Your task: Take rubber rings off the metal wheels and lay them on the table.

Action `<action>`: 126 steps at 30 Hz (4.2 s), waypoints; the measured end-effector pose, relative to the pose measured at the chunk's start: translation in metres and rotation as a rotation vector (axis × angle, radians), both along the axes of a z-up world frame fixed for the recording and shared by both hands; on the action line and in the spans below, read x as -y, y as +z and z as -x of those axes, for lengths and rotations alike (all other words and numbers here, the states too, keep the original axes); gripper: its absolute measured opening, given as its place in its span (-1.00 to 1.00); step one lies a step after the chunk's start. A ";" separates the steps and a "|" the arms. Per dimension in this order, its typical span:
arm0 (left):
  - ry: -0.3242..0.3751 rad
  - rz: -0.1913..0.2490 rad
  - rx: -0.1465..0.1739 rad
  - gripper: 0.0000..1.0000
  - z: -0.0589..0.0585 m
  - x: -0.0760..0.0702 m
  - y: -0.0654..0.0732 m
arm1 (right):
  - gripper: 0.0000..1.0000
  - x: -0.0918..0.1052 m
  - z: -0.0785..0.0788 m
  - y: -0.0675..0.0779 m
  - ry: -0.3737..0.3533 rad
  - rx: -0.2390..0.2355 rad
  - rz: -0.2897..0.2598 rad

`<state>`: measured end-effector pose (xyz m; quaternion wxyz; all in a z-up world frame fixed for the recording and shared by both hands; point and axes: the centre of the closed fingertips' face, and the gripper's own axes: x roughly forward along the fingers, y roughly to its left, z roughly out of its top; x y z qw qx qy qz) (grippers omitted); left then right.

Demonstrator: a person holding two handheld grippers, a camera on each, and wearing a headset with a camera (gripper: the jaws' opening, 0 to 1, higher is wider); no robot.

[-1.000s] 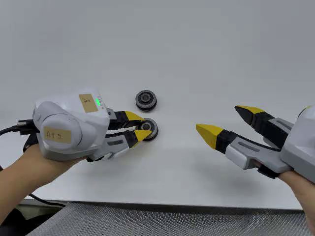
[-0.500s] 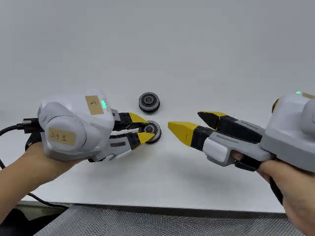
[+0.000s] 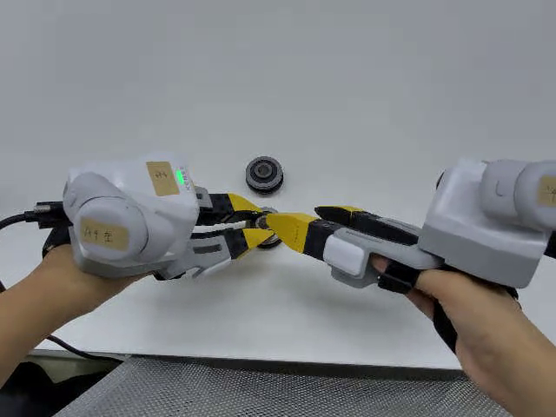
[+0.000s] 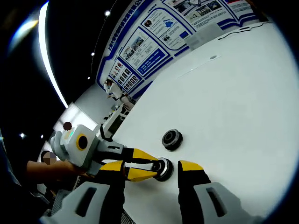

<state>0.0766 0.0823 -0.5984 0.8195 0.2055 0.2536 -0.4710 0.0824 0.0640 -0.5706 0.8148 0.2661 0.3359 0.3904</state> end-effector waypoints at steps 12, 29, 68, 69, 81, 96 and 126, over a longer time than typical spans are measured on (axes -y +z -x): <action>-0.021 -0.007 0.006 -0.76 0.000 -0.001 -0.001 | -0.14 -0.016 0.007 -0.016 -0.013 -0.142 -0.036; -0.006 0.002 0.002 -0.76 -0.001 -0.002 -0.001 | -0.11 -0.023 0.007 -0.020 -0.042 -0.208 -0.058; -0.013 0.001 0.003 -0.76 -0.001 -0.001 -0.001 | -0.27 -0.019 0.010 -0.022 -0.038 -0.257 -0.059; -0.014 0.001 0.003 -0.76 -0.001 -0.001 -0.001 | -0.33 -0.017 0.010 -0.022 -0.037 -0.258 -0.059; -0.016 0.003 0.001 -0.76 0.000 -0.001 -0.001 | -0.62 -0.010 0.003 -0.036 -0.052 -0.295 -0.059; -0.016 0.004 0.001 -0.76 -0.001 -0.002 -0.002 | -0.83 -0.009 0.006 -0.040 -0.063 -0.325 -0.014; -0.012 0.004 -0.003 -0.76 0.000 -0.001 -0.001 | -0.96 -0.002 0.002 -0.043 -0.096 -0.399 -0.056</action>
